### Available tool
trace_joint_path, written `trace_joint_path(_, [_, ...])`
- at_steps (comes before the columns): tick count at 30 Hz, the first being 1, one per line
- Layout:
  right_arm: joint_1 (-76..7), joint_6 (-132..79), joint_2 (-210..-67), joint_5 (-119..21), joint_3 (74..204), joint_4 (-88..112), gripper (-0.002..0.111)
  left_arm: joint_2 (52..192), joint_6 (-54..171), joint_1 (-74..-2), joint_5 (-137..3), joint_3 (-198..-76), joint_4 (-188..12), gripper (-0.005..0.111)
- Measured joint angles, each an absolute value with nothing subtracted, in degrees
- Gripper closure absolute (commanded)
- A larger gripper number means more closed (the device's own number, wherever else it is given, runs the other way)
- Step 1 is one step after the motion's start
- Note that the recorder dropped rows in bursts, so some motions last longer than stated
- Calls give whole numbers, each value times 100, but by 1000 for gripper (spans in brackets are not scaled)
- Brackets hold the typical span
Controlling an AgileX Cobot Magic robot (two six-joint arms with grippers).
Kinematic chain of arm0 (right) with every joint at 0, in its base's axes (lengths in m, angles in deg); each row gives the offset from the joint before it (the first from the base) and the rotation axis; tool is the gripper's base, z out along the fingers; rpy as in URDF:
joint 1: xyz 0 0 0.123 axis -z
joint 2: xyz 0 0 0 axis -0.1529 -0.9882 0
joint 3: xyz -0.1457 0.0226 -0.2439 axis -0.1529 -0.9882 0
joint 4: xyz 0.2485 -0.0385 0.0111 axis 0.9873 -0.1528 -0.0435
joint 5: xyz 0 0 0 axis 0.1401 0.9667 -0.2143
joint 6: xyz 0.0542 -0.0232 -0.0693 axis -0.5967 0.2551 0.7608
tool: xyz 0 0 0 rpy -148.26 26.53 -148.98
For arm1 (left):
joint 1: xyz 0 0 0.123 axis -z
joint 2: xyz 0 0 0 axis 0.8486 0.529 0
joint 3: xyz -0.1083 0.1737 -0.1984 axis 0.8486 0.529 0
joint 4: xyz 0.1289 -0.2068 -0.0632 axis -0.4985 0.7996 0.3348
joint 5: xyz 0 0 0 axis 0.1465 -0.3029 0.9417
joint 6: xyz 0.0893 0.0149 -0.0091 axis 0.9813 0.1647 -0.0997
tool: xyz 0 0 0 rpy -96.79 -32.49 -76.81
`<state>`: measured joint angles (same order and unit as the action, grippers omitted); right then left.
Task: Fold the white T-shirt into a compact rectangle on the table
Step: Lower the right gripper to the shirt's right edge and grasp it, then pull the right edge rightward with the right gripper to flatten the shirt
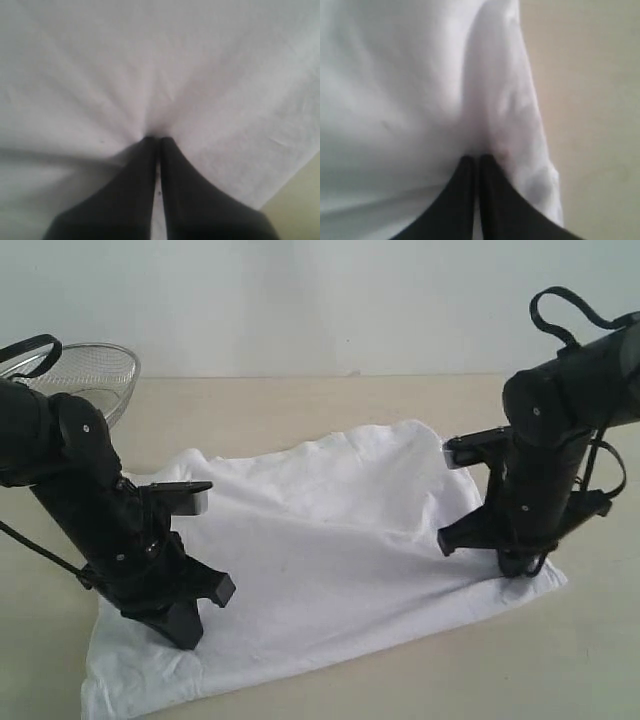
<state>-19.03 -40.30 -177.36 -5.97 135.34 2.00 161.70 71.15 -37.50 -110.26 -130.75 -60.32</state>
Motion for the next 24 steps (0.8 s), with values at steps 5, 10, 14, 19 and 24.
trace_joint_path(5, [-1568,-4313,-17186,293,13110,-537,109,16170,7115,-3750,-11012,-13075,-6032,102])
trace_joint_path(10, [-1418,-4048,-16329,233,13081,-415,109,16170,7115,-3747,-11012,-13075,-6110,102])
trace_joint_path(14, [-1529,-3092,-16100,-489,13081,774,109,16170,7115,-3747,-11012,-13075,-6110,102])
trace_joint_path(19, [-1581,-2502,-16472,-1058,13081,1410,109,16170,7115,-3747,-11012,-13075,-6099,102])
trace_joint_path(24, [-1581,-2396,-17110,-1306,13081,1470,109,16170,7149,-3747,-11012,-13075,-6099,102])
